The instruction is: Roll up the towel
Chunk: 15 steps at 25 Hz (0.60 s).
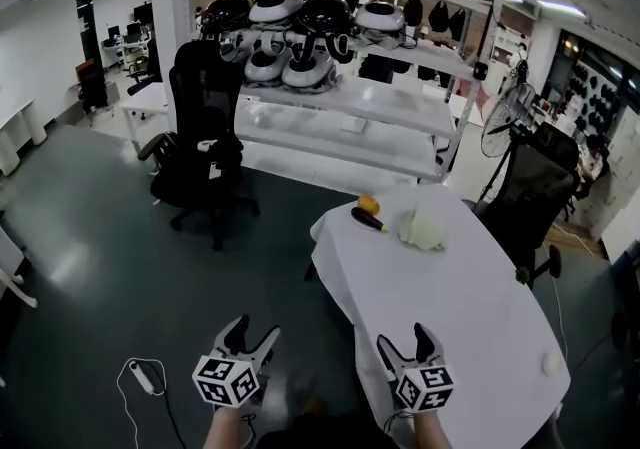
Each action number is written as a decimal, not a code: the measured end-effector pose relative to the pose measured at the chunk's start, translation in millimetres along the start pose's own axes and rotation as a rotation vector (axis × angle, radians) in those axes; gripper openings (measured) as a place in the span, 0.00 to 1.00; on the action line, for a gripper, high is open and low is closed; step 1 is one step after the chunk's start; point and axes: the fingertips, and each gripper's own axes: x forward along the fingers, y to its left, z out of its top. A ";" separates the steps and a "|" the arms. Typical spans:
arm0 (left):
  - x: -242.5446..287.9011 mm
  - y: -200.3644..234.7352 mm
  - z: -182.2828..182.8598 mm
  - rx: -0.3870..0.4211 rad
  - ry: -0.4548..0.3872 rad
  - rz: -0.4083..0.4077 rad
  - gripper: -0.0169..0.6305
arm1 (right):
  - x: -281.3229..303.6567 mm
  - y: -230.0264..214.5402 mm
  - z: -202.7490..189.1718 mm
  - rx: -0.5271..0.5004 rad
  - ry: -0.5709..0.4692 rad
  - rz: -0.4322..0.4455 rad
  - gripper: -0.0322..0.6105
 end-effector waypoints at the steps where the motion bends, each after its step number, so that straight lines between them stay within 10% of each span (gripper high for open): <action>1: 7.9 0.5 2.0 0.000 0.001 -0.002 0.54 | 4.5 -5.5 2.1 0.003 0.000 -0.005 0.64; 15: 82.2 -2.8 -12.7 -0.002 0.059 -0.055 0.54 | 42.3 -48.9 -9.3 0.065 0.017 -0.048 0.64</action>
